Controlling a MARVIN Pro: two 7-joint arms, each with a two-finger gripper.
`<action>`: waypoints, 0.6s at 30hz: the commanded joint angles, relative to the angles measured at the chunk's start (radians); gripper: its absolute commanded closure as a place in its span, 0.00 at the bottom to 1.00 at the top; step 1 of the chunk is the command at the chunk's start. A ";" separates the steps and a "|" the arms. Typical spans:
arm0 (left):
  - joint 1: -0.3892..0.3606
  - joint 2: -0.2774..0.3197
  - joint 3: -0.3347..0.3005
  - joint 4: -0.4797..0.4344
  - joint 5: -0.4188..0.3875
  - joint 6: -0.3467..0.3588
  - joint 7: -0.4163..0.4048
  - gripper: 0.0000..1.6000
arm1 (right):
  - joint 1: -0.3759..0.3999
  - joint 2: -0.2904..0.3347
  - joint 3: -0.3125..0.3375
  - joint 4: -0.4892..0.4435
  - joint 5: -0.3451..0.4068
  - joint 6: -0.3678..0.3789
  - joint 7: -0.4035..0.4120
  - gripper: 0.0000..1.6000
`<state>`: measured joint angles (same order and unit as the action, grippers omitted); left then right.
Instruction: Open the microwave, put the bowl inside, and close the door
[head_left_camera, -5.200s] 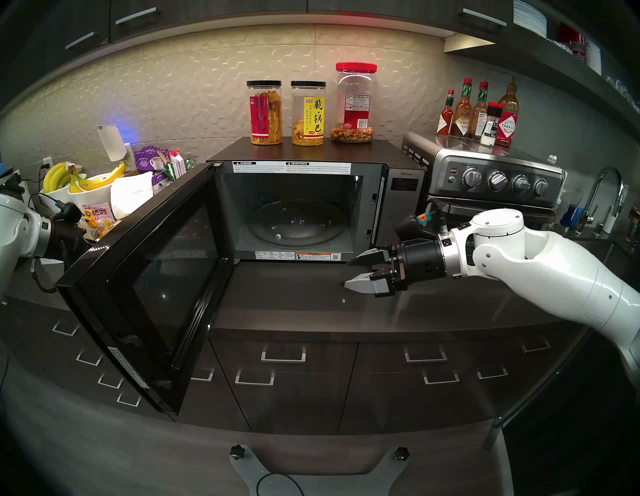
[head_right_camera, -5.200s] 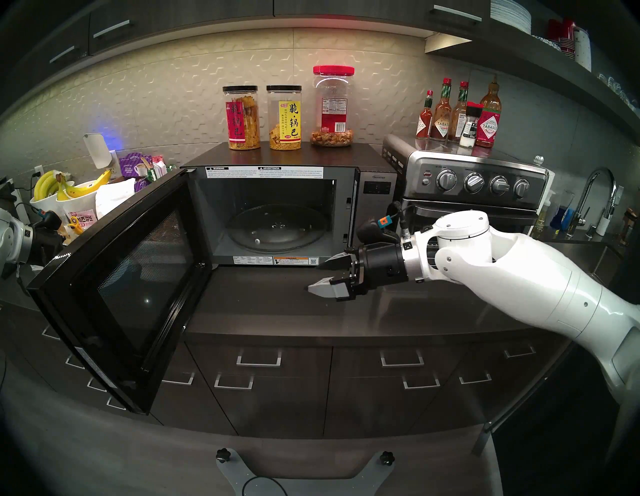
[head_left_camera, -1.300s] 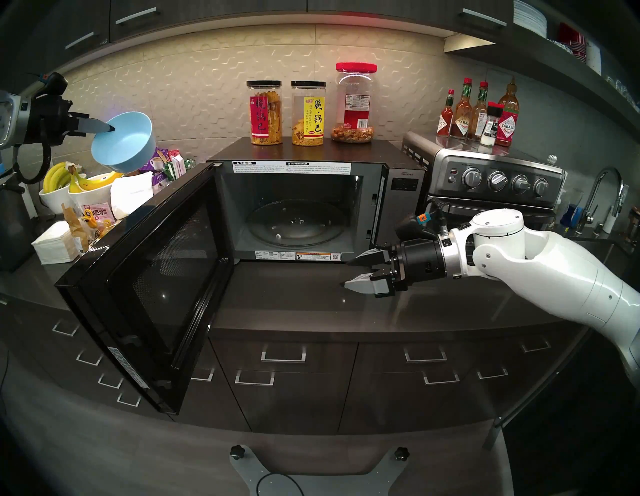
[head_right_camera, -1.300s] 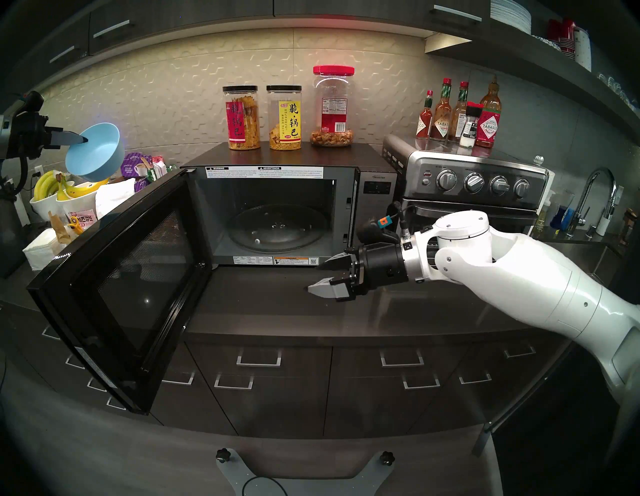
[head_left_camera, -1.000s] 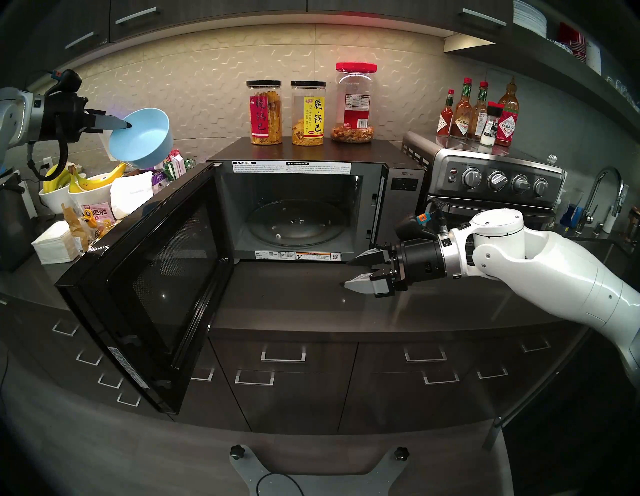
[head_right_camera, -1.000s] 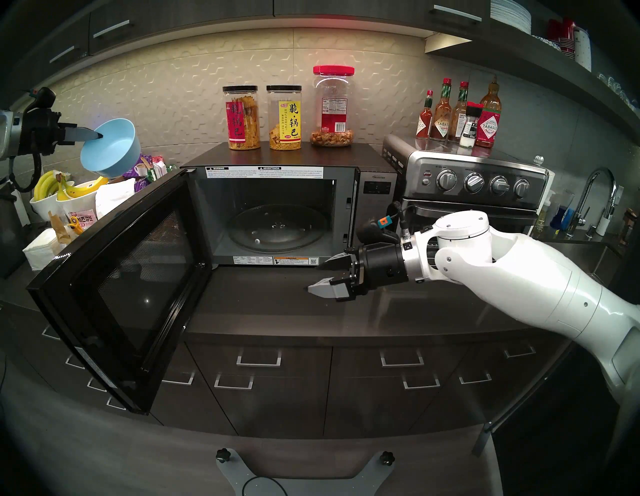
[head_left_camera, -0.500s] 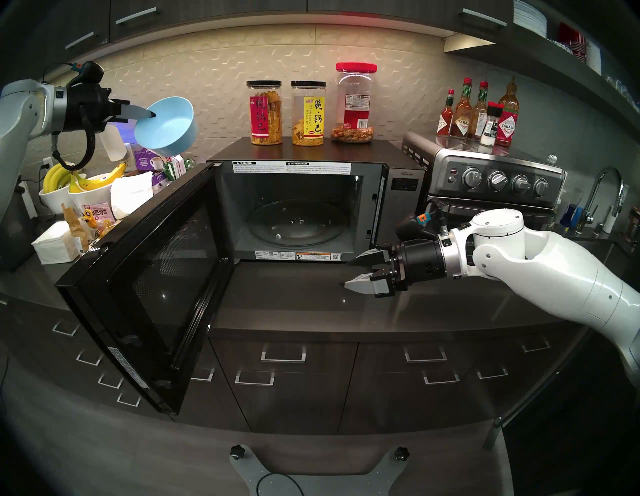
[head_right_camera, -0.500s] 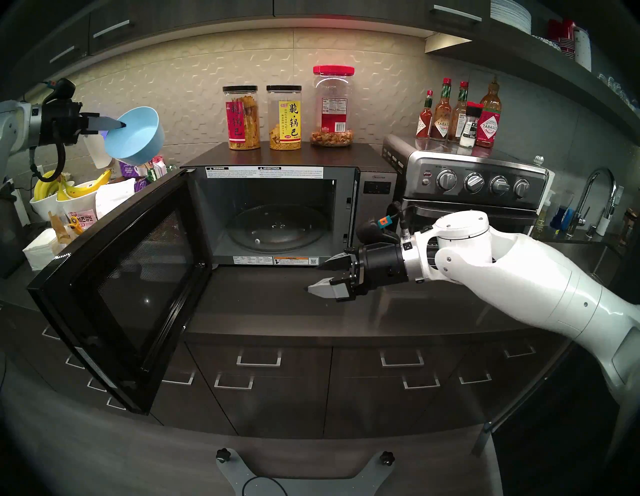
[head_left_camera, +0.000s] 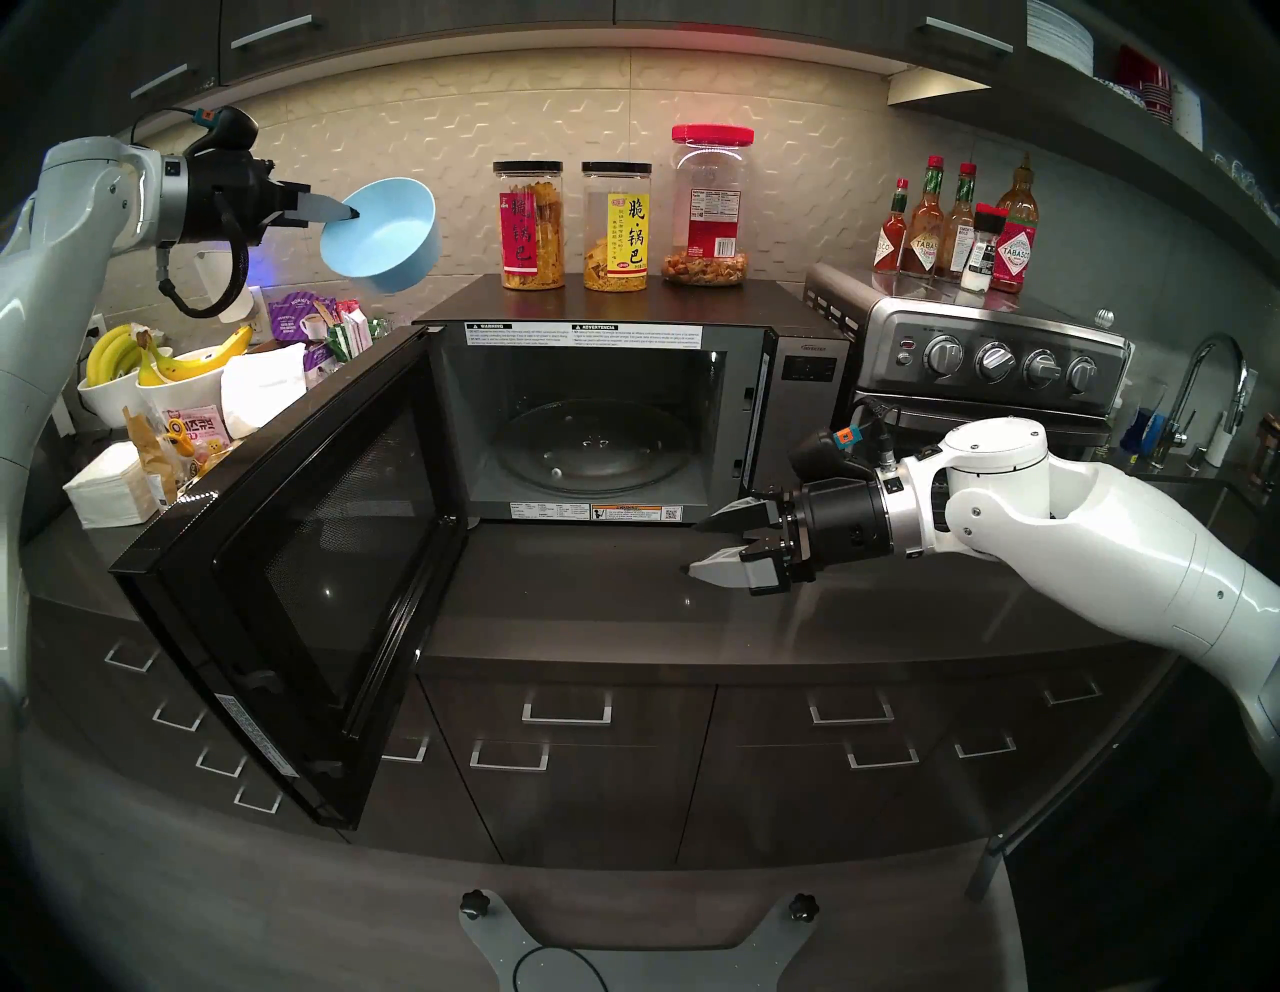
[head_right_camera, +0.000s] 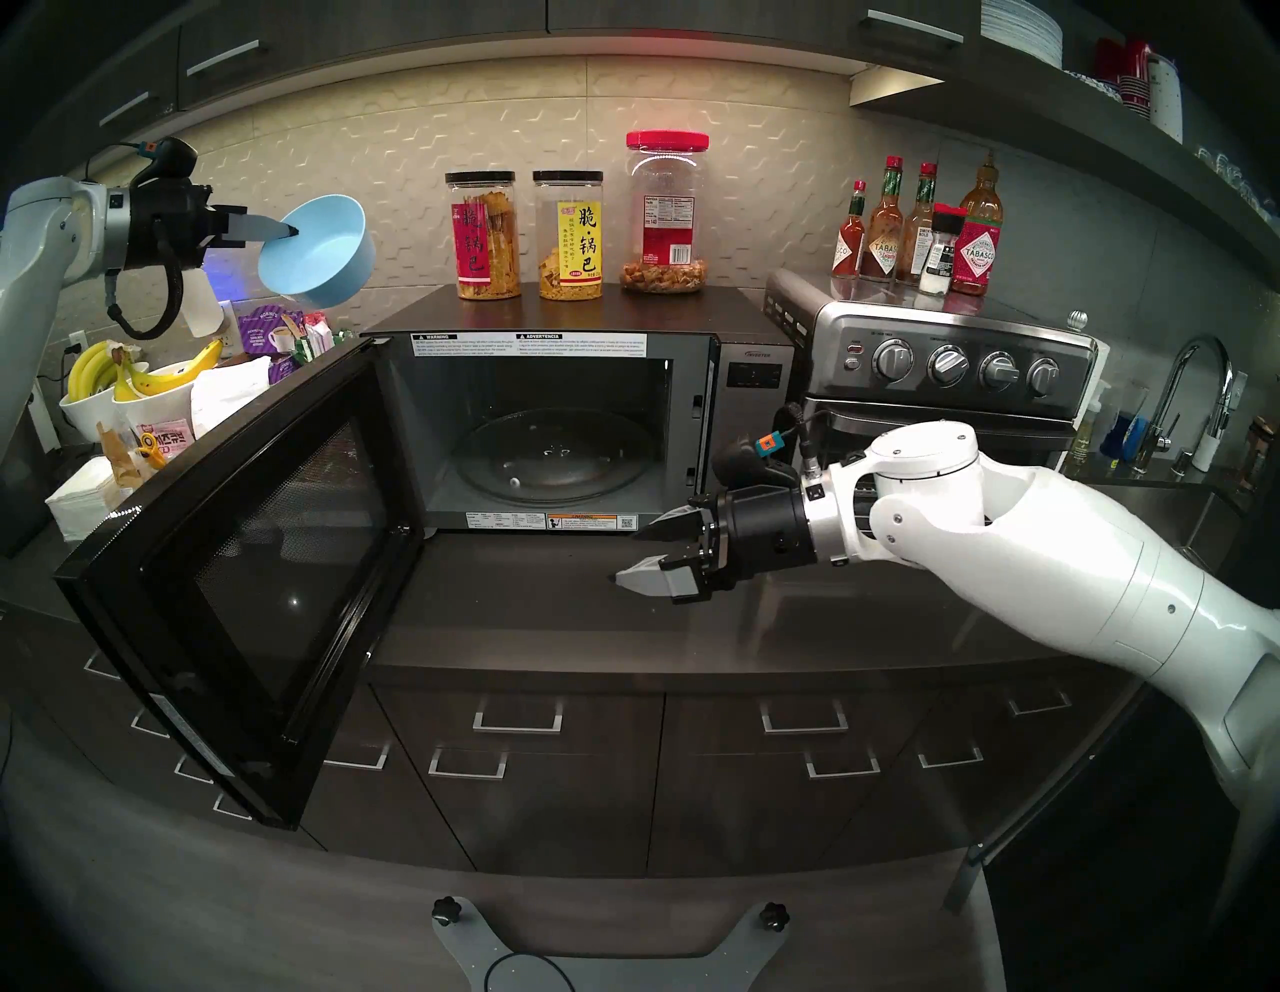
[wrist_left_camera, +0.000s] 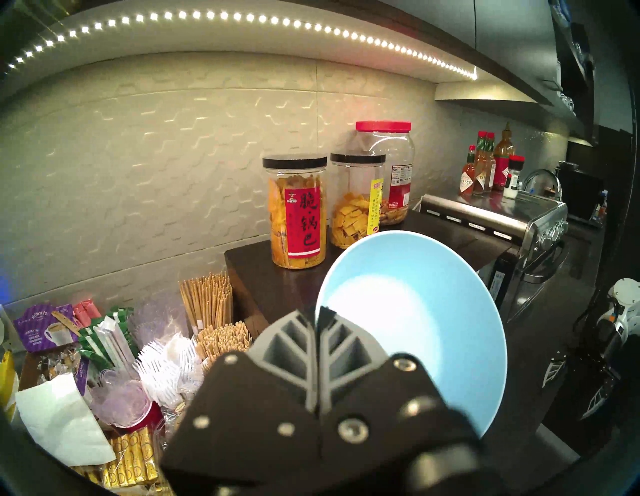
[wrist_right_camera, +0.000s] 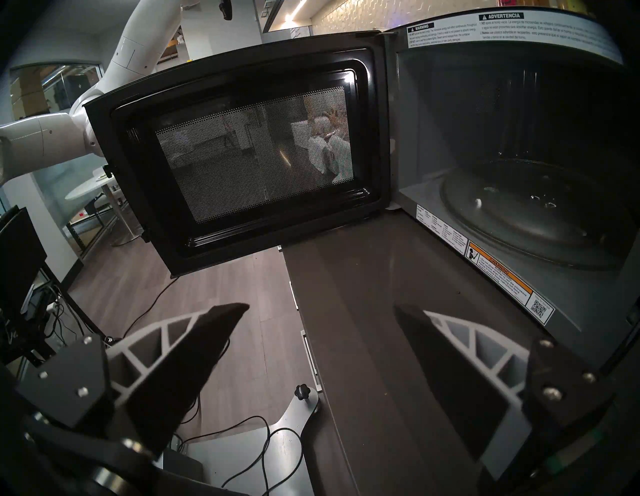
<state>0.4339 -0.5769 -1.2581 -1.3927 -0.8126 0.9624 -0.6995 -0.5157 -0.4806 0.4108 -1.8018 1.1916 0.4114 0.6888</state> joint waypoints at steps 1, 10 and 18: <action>-0.102 -0.071 0.018 0.030 0.003 -0.003 -0.022 1.00 | 0.013 -0.002 0.013 -0.001 0.003 -0.004 -0.002 0.00; -0.196 -0.106 0.130 0.104 0.013 -0.003 -0.115 1.00 | 0.013 -0.002 0.014 -0.001 0.004 -0.005 -0.002 0.00; -0.267 -0.080 0.263 0.099 -0.010 -0.003 -0.258 1.00 | 0.013 -0.002 0.014 -0.001 0.004 -0.005 -0.002 0.00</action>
<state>0.2712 -0.6707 -1.0623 -1.2741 -0.7976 0.9625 -0.8618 -0.5157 -0.4806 0.4112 -1.8018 1.1917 0.4114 0.6890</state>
